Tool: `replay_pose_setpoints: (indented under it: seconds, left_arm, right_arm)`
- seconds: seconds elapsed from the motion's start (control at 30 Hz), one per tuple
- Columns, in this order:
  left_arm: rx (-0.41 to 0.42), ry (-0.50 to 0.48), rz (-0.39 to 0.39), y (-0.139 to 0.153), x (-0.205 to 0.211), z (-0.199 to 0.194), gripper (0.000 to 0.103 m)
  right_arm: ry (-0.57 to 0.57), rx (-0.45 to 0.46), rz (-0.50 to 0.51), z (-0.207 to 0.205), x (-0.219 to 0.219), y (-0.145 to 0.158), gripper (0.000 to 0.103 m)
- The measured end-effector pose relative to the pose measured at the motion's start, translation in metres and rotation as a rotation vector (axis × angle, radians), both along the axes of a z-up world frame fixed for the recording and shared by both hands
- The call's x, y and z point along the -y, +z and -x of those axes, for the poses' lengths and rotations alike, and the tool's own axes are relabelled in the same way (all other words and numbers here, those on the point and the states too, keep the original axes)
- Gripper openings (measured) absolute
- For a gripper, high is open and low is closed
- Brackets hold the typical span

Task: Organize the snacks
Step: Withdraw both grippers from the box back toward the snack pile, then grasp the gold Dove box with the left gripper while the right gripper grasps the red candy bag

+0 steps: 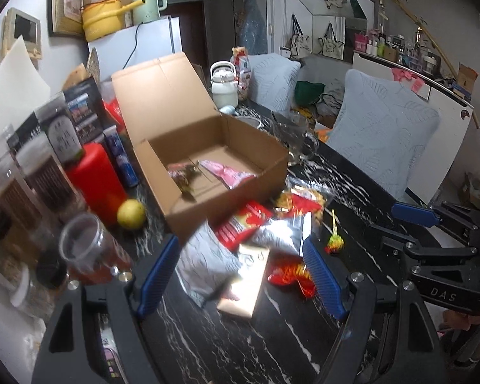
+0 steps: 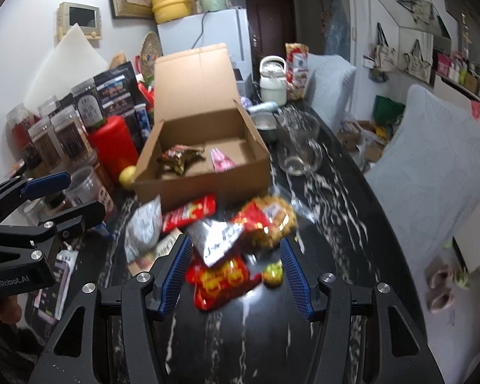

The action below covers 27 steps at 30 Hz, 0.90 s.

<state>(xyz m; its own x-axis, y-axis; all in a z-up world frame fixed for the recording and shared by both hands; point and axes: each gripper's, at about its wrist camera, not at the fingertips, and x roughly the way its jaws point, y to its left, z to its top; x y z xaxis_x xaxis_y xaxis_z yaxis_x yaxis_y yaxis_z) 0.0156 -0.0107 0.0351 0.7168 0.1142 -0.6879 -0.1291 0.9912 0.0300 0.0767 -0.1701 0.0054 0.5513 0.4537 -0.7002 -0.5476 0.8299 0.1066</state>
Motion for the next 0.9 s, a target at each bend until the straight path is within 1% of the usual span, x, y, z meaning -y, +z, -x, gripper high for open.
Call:
replay_pose_setpoints:
  seconds: [0.1, 0.23, 0.3, 0.43, 0.57, 0.6, 0.67, 0.8, 0.9]
  left_arm:
    - [-0.011, -0.002, -0.001, -0.012, 0.001, 0.003, 0.079]
    - [-0.054, -0.021, 0.025, -0.032, 0.001, 0.003, 0.079]
    - [-0.080, -0.031, 0.036, -0.044, 0.001, 0.002, 0.079]
    - [-0.104, -0.026, 0.045, -0.064, -0.001, 0.002, 0.079]
    - [-0.143, -0.024, 0.060, -0.086, -0.006, -0.006, 0.079]
    - [-0.155, -0.020, 0.062, -0.093, -0.008, -0.009, 0.079]
    - [-0.178, -0.015, 0.069, -0.106, -0.011, -0.015, 0.079]
    - [-0.219, -0.002, 0.097, -0.128, -0.018, -0.025, 0.079]
    - [-0.227, -0.006, 0.120, -0.137, -0.022, -0.027, 0.079]
  right_arm:
    - [-0.002, -0.022, -0.002, 0.006, 0.005, -0.011, 0.057]
    - [0.005, -0.052, -0.010, 0.012, 0.008, -0.029, 0.057]
    - [0.008, -0.074, -0.017, 0.013, 0.007, -0.036, 0.057]
    - [0.011, -0.130, -0.044, 0.012, 0.007, -0.054, 0.057]
    - [0.010, -0.140, -0.019, 0.011, 0.005, -0.068, 0.058]
    - [0.014, -0.143, -0.017, 0.010, 0.005, -0.071, 0.059]
    - [0.024, -0.154, -0.021, 0.009, 0.004, -0.077, 0.064]
    - [0.039, -0.168, -0.016, 0.001, 0.002, -0.086, 0.064]
    - [0.066, -0.175, -0.006, -0.006, -0.002, -0.091, 0.064]
